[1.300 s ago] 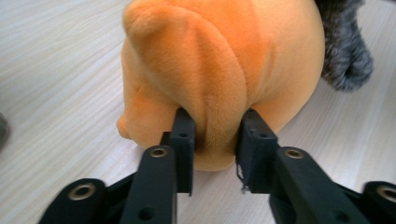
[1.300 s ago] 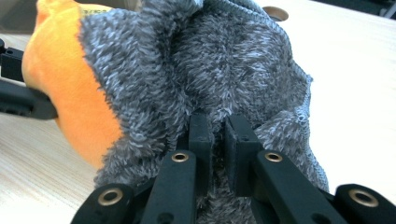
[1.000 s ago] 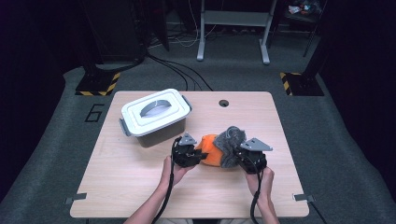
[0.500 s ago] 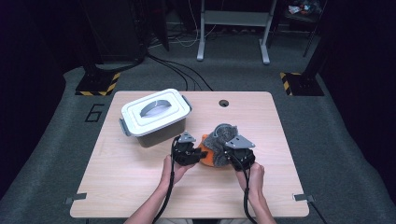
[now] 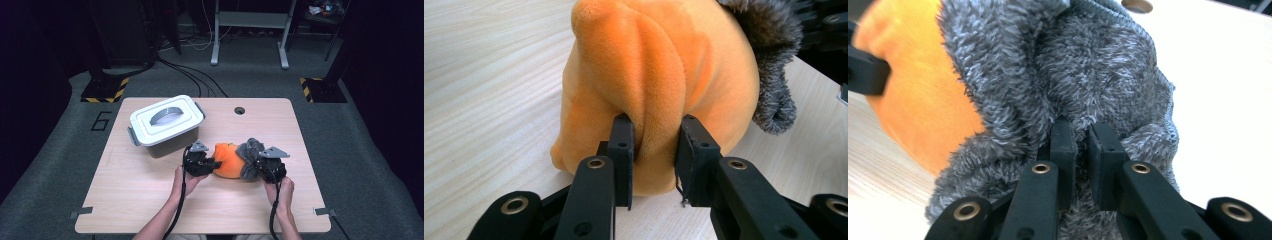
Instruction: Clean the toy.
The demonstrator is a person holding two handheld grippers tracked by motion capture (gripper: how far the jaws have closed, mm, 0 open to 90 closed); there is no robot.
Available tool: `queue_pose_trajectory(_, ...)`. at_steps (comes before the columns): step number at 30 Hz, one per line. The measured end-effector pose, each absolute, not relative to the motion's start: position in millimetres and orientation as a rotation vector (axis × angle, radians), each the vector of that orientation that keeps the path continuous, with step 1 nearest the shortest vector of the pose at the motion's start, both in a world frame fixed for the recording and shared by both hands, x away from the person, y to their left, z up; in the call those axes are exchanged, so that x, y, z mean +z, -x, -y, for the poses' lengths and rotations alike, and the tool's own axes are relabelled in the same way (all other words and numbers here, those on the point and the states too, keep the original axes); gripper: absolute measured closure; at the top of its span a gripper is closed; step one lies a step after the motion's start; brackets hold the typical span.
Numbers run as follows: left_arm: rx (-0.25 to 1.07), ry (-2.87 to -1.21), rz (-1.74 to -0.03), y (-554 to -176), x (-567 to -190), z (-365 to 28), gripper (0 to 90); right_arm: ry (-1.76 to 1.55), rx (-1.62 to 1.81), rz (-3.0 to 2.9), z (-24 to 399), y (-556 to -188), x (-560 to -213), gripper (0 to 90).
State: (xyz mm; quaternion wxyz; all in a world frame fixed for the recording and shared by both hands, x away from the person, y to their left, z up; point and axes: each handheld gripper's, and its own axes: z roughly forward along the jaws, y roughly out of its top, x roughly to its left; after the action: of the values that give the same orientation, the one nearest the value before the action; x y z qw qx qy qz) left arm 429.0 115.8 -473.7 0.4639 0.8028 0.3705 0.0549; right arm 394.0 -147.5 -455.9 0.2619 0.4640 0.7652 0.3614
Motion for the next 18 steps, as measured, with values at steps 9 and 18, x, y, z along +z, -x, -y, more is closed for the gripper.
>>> queue_pose_trajectory(9, 0.135, -1.978, -0.901, -429, -474, -117, 70.6, -1.064, 1.046, -2.085, 111, -378, -427, 82.2)
queue_pose_trajectory(18, 0.146, -1.980, -0.891, -428, -474, -117, 69.7, -1.073, 1.050, -2.109, 108, -384, -430, 82.3)
